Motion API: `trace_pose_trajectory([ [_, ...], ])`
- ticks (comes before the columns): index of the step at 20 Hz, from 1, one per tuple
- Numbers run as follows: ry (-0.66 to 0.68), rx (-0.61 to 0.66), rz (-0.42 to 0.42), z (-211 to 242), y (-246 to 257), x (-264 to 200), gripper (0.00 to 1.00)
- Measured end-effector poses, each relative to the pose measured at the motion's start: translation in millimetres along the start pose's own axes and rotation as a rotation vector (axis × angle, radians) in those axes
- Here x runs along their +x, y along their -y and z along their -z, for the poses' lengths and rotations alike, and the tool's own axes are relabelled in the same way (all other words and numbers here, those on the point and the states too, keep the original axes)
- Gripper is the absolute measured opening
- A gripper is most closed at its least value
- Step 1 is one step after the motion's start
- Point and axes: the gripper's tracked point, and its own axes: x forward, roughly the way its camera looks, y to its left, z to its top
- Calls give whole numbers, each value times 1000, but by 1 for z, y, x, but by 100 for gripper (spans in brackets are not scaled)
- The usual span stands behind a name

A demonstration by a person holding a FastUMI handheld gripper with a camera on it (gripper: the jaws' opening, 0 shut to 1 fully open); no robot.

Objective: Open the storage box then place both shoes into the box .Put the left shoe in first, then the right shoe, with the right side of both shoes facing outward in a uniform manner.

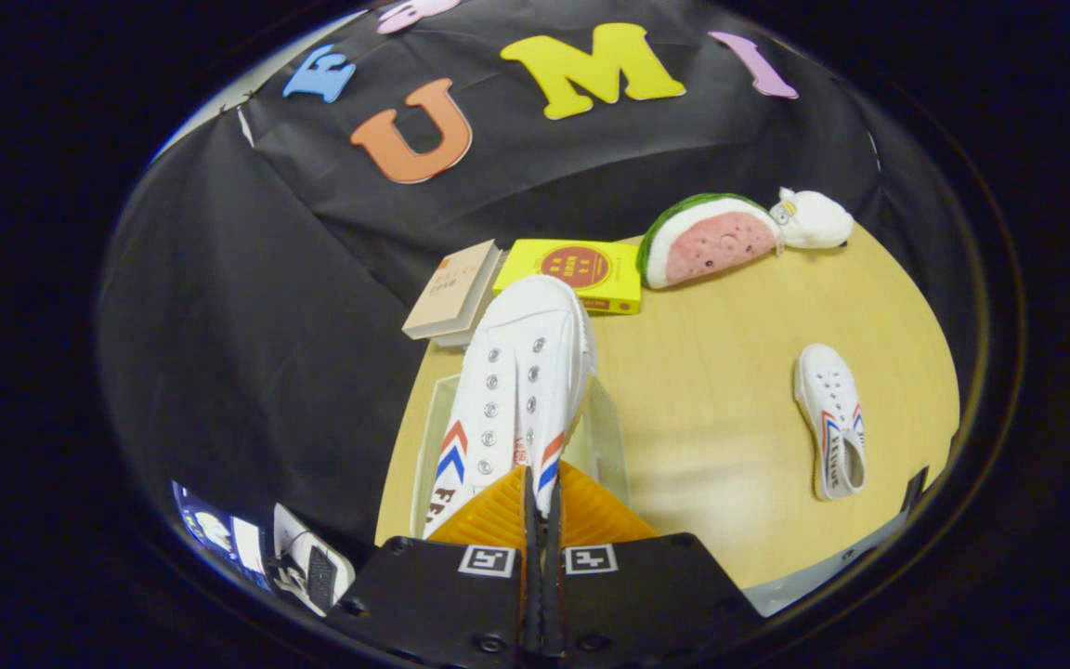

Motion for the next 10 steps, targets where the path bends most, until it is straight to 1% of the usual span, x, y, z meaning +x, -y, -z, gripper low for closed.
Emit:
trace_pose_trajectory([
  [2,-20,-32,7,10,-21,21,6],
  [5,-54,-42,19,28,-39,46,6],
  [10,-85,-41,44,49,-51,77,6],
])
